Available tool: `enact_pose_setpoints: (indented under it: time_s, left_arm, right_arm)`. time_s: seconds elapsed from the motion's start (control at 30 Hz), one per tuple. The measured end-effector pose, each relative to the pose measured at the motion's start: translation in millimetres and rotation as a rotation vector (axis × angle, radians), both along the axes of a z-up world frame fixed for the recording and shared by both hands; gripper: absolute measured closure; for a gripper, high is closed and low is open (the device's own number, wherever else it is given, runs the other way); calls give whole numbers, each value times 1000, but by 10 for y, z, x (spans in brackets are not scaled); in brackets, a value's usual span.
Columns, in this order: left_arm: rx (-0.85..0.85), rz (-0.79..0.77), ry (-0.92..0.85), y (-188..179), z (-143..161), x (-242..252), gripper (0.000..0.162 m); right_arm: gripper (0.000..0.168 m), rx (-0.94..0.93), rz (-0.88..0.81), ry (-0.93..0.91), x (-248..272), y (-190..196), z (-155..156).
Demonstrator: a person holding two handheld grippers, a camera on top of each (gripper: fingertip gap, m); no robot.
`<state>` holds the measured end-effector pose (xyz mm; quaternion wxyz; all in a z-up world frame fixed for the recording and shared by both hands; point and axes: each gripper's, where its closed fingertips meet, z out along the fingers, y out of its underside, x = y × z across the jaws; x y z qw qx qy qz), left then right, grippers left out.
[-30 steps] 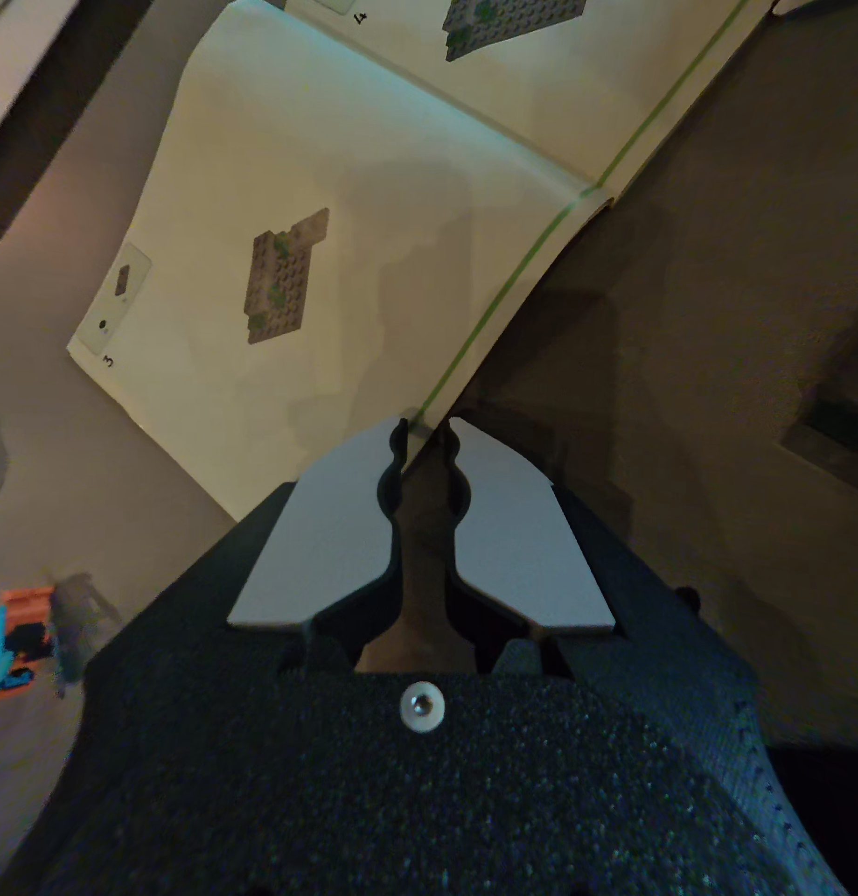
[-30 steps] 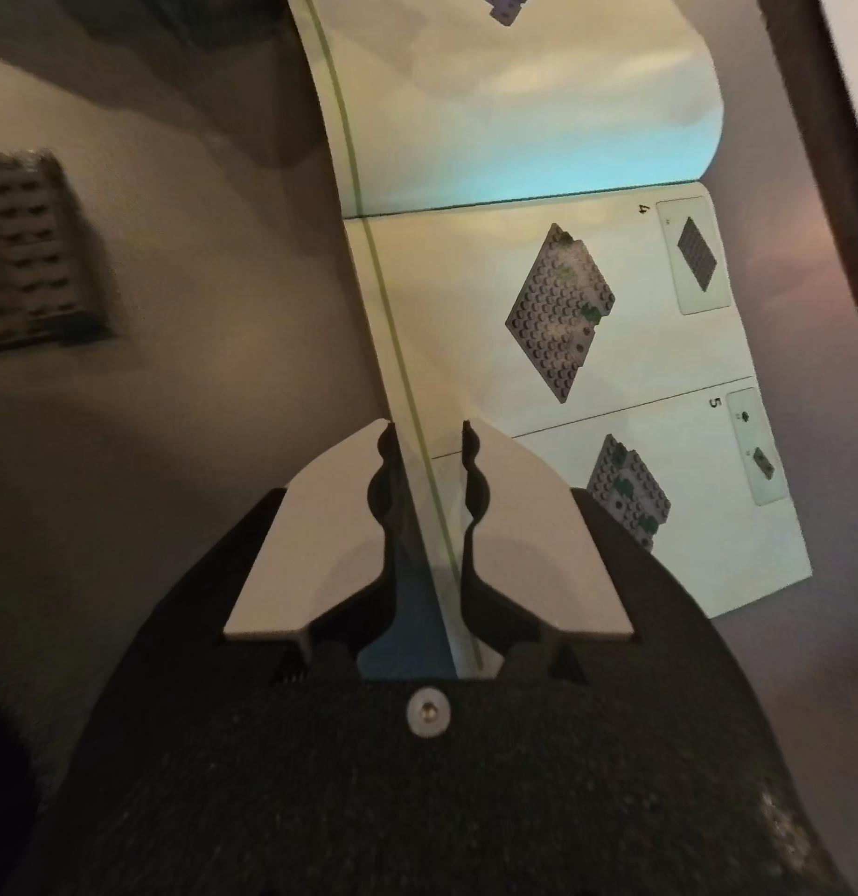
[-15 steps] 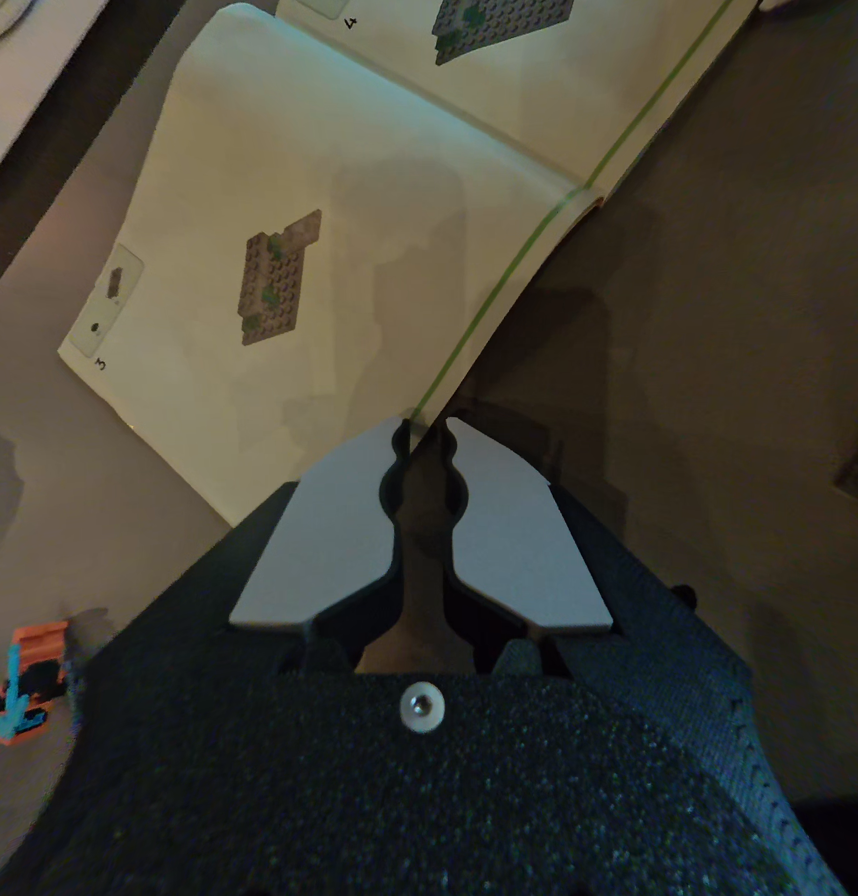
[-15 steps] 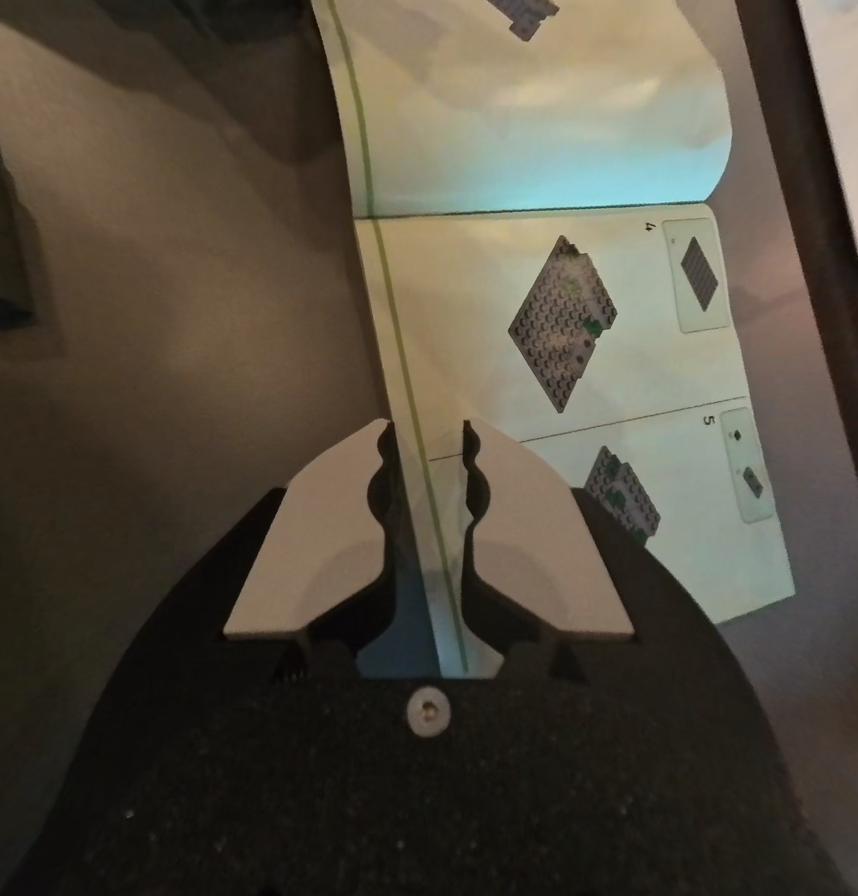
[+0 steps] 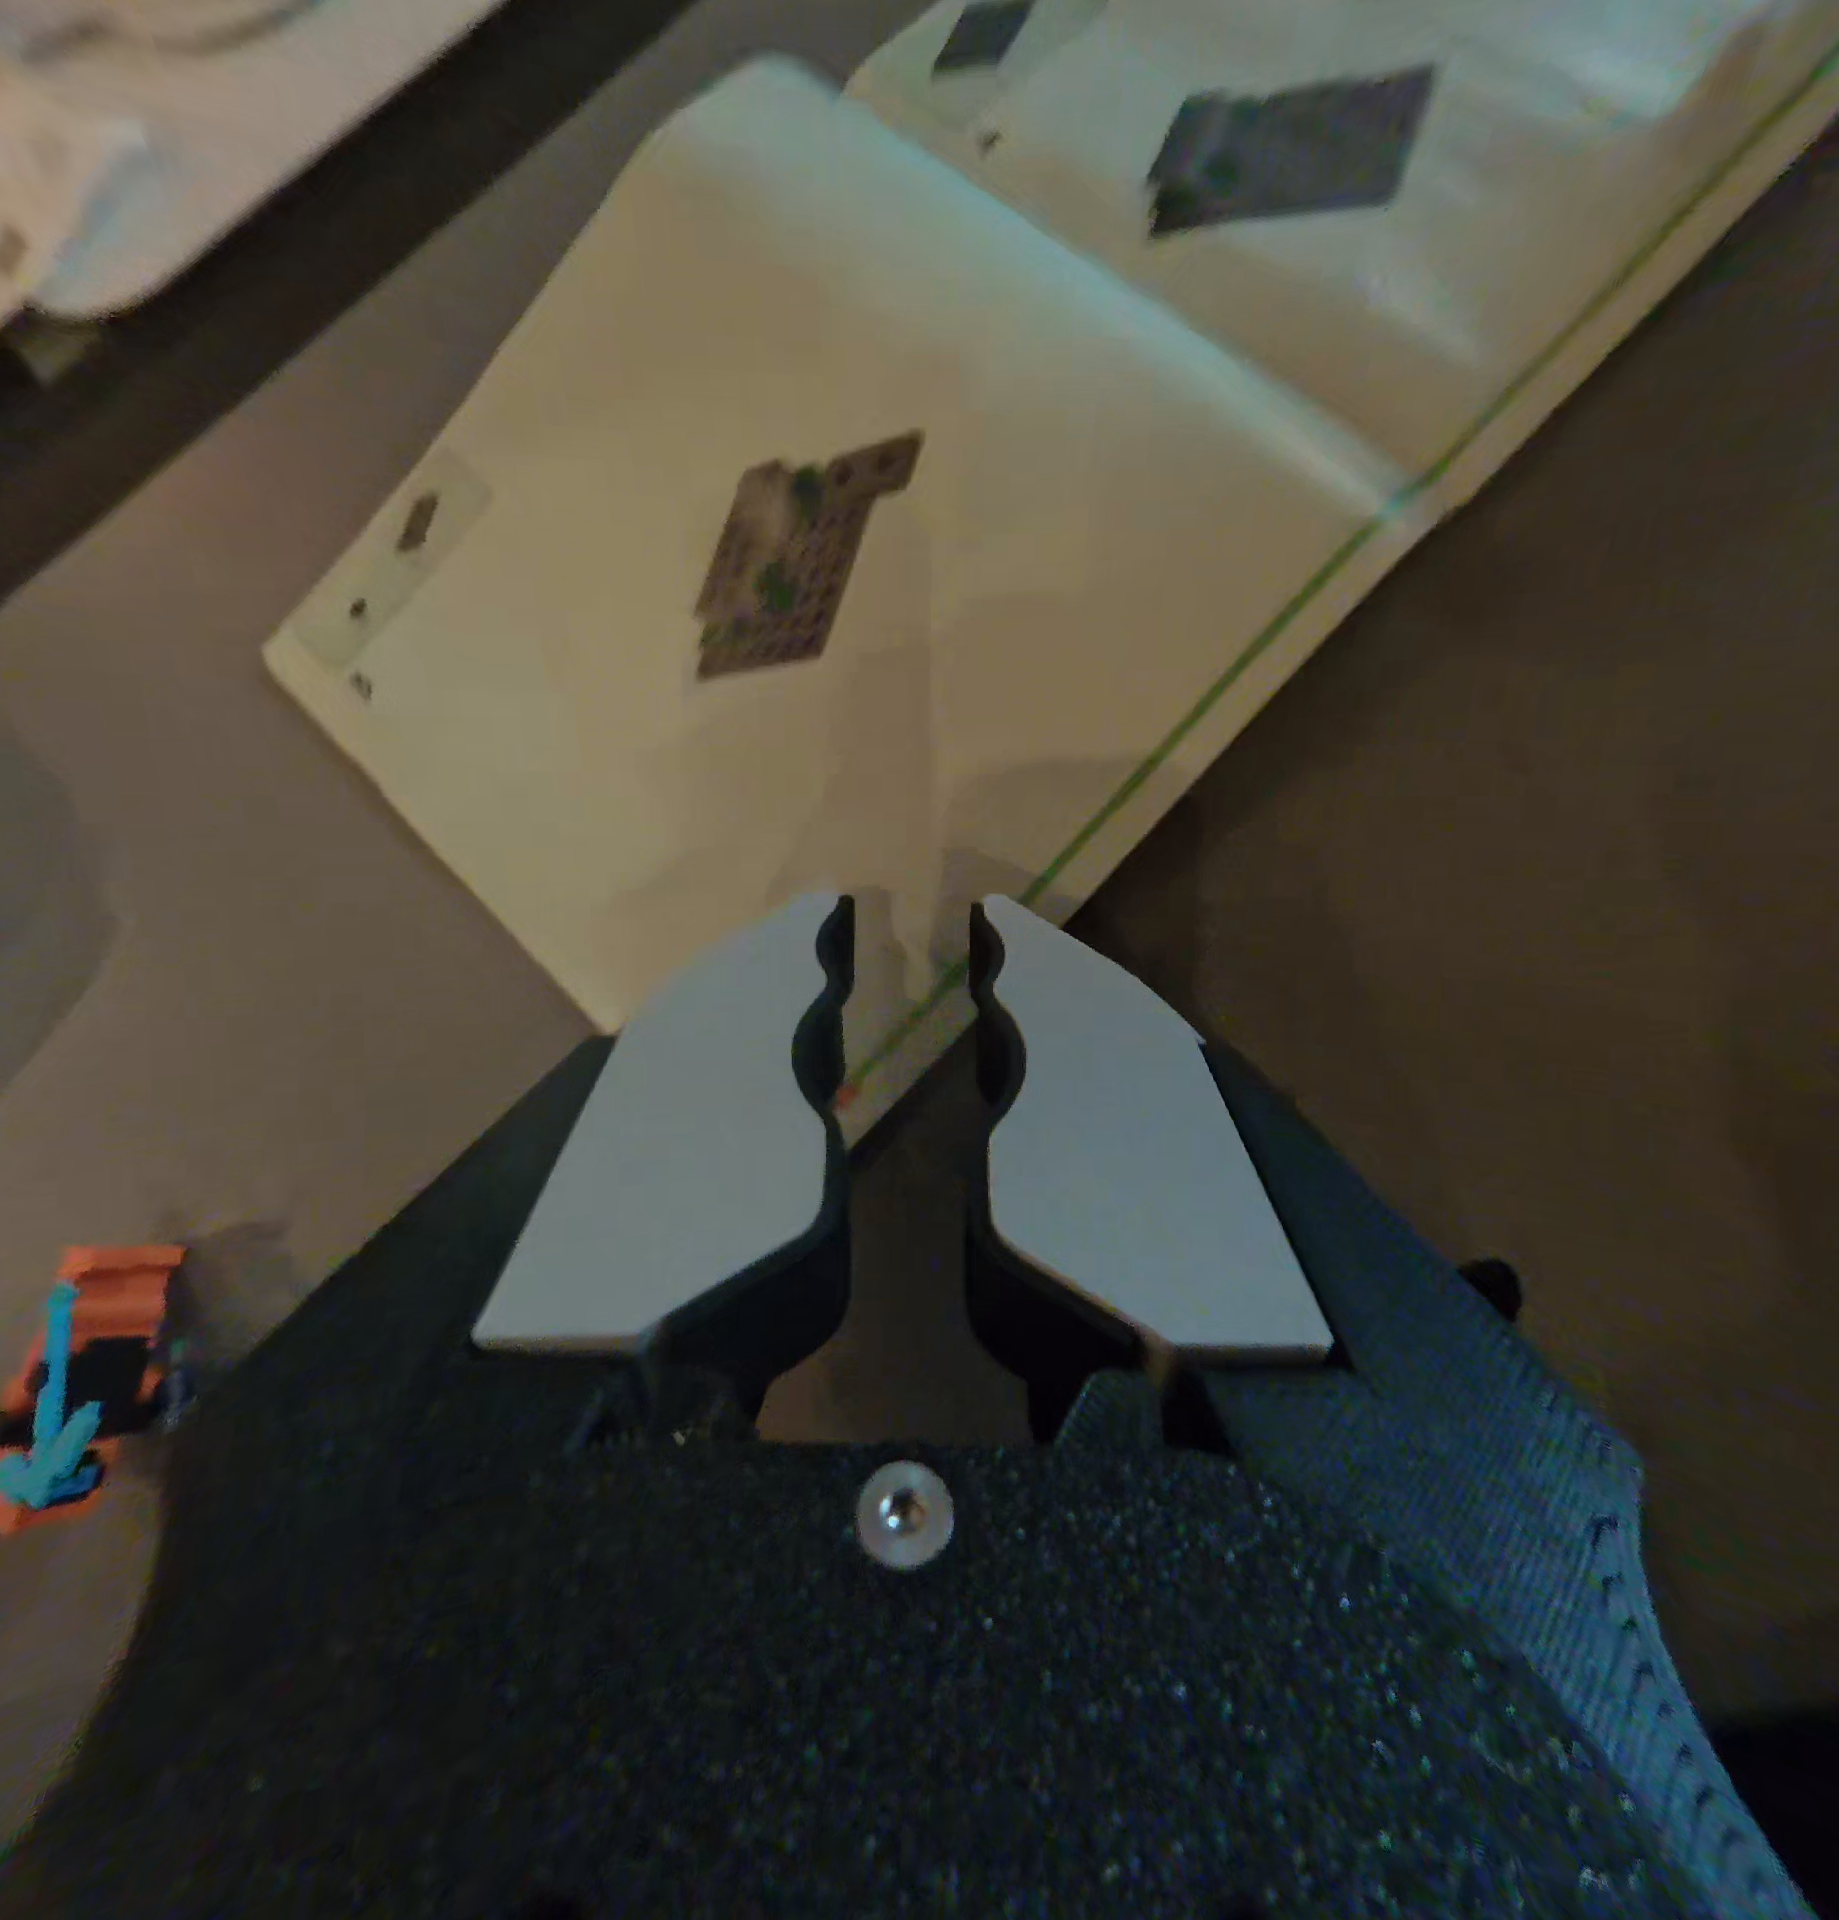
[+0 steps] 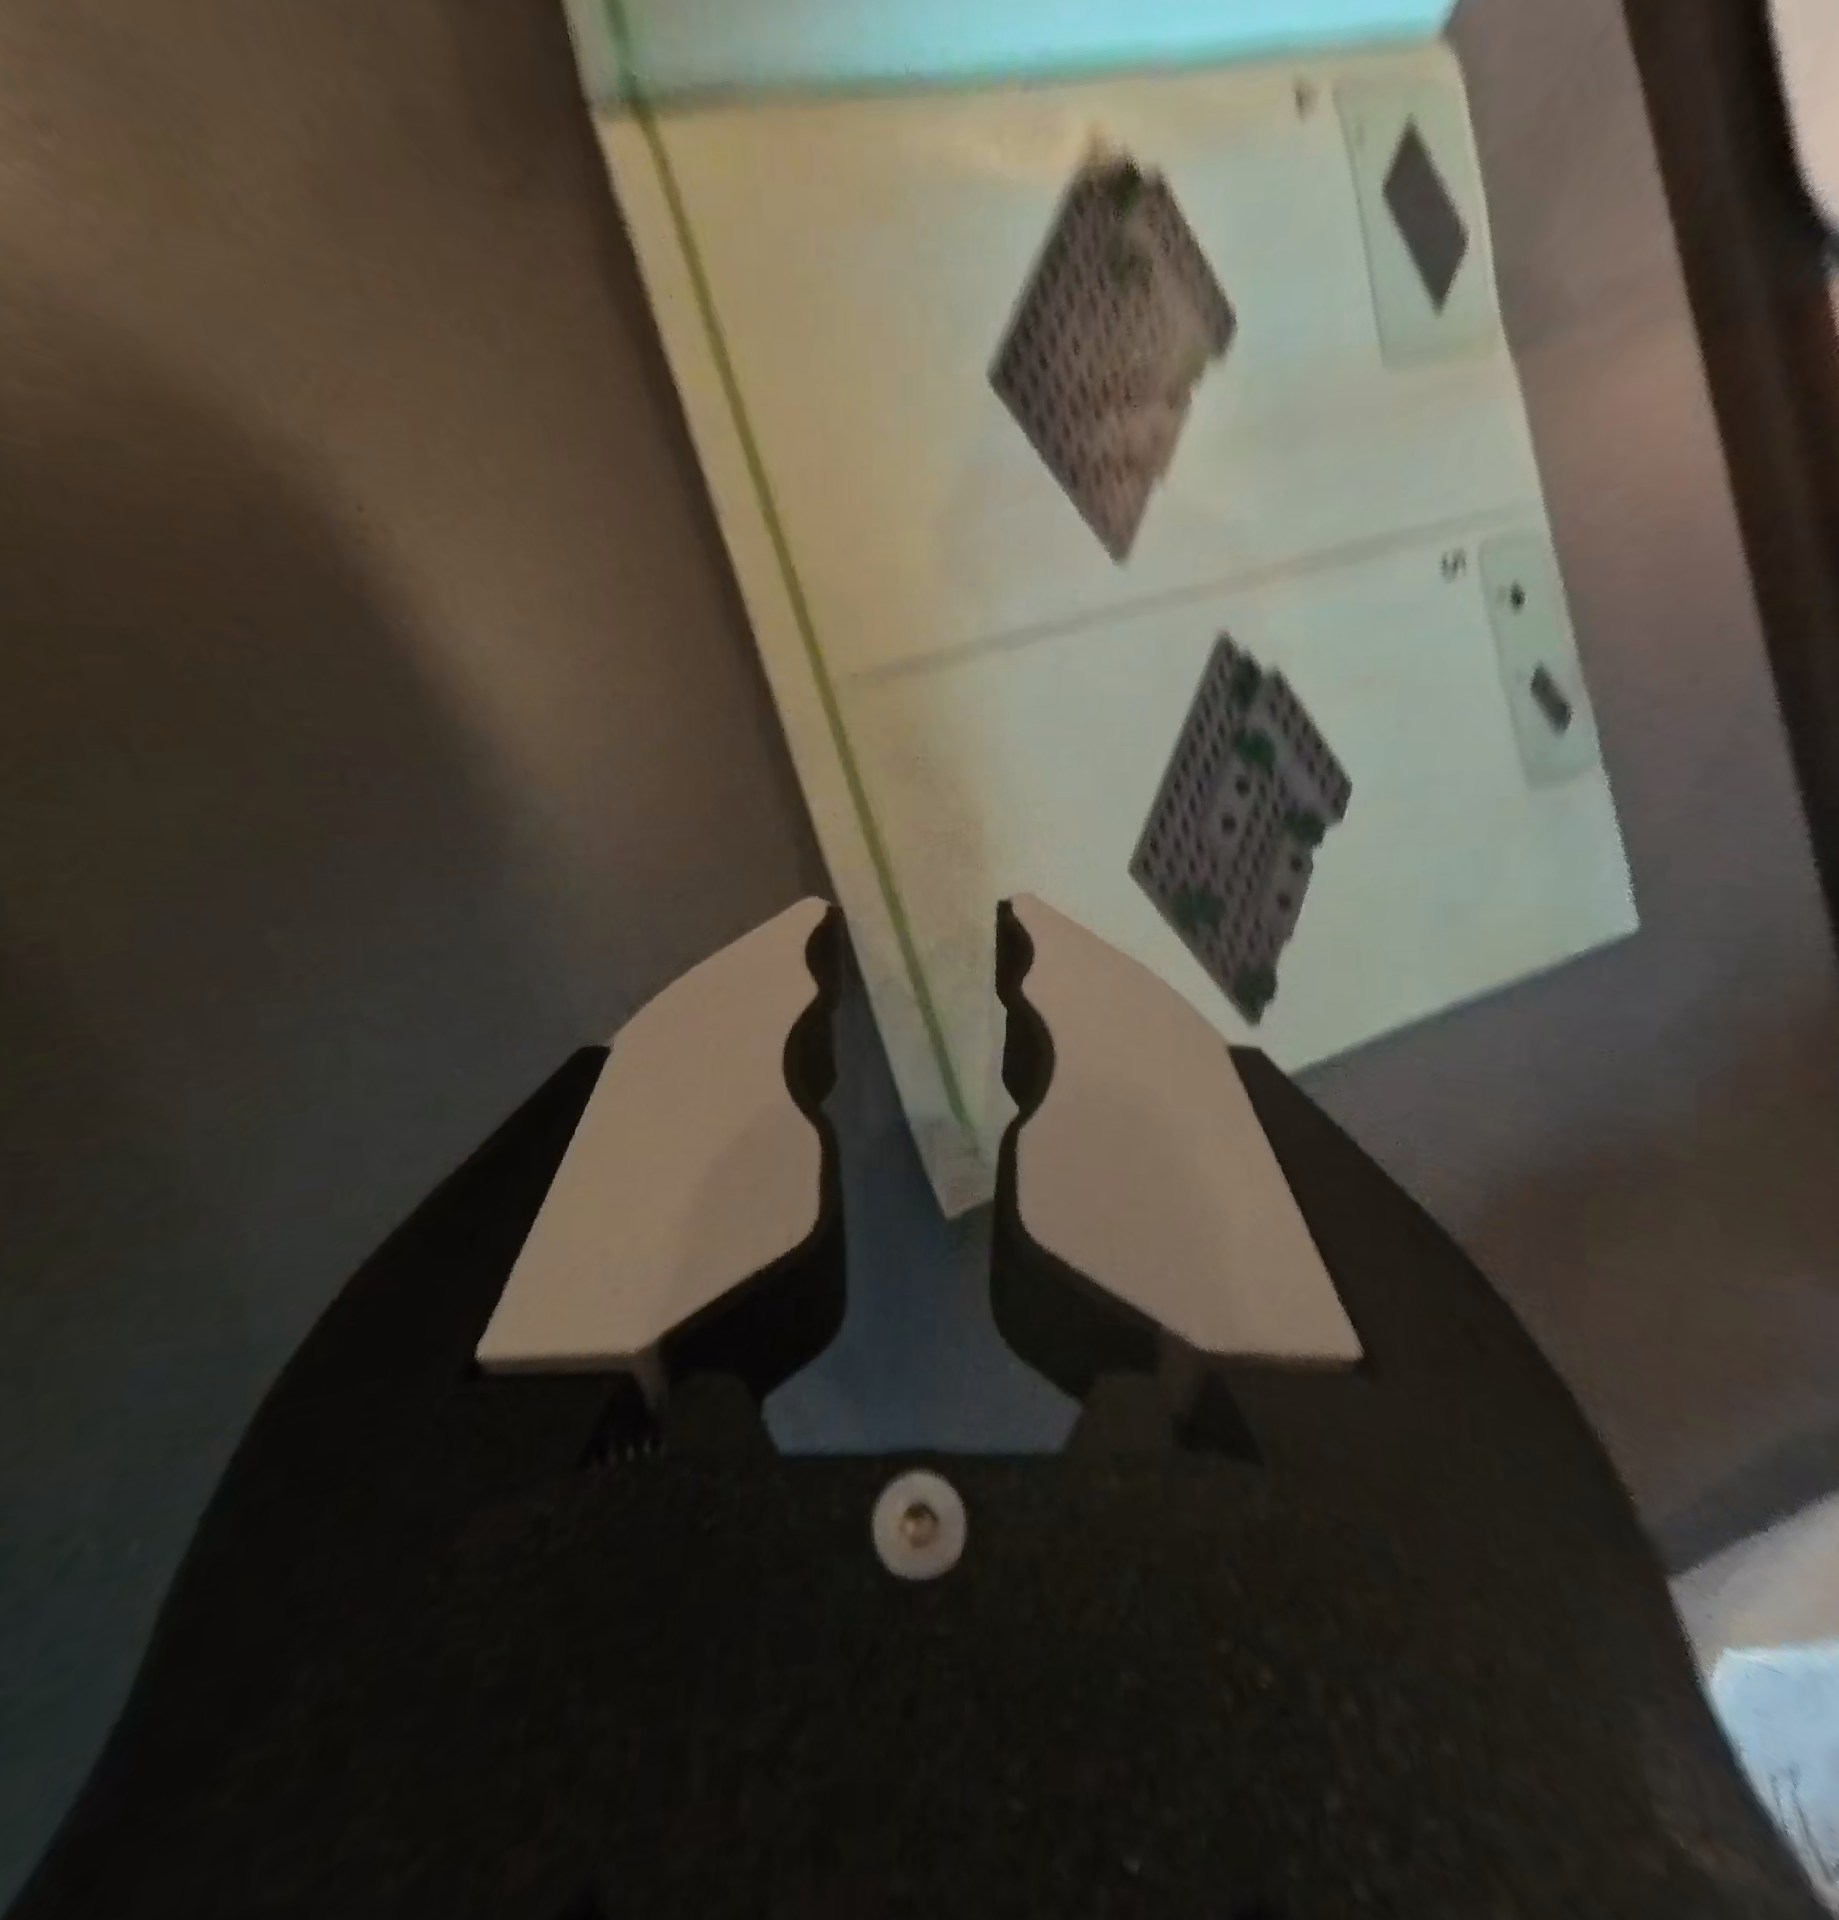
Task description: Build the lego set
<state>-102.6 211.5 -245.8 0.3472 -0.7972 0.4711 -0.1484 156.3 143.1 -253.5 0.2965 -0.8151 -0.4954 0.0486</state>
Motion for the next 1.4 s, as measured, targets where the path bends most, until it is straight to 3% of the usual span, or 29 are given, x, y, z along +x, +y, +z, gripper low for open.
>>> enact_pose_setpoints:
  time_s: [0.33, 1.23, 1.4]
  left_arm:
    - [-96, -11, 13, -139, -105, -21, 143]
    - [-131, -83, 15, -483, -97, 33, 139]
    - [-116, -71, -22, -519, 19, 4, 140]
  right_arm:
    - [143, -63, -56, 32, 207, 96, -23]
    - [147, -69, -194, 18, 462, 161, -25]
    - [146, -22, -183, 65, 328, 152, 139]
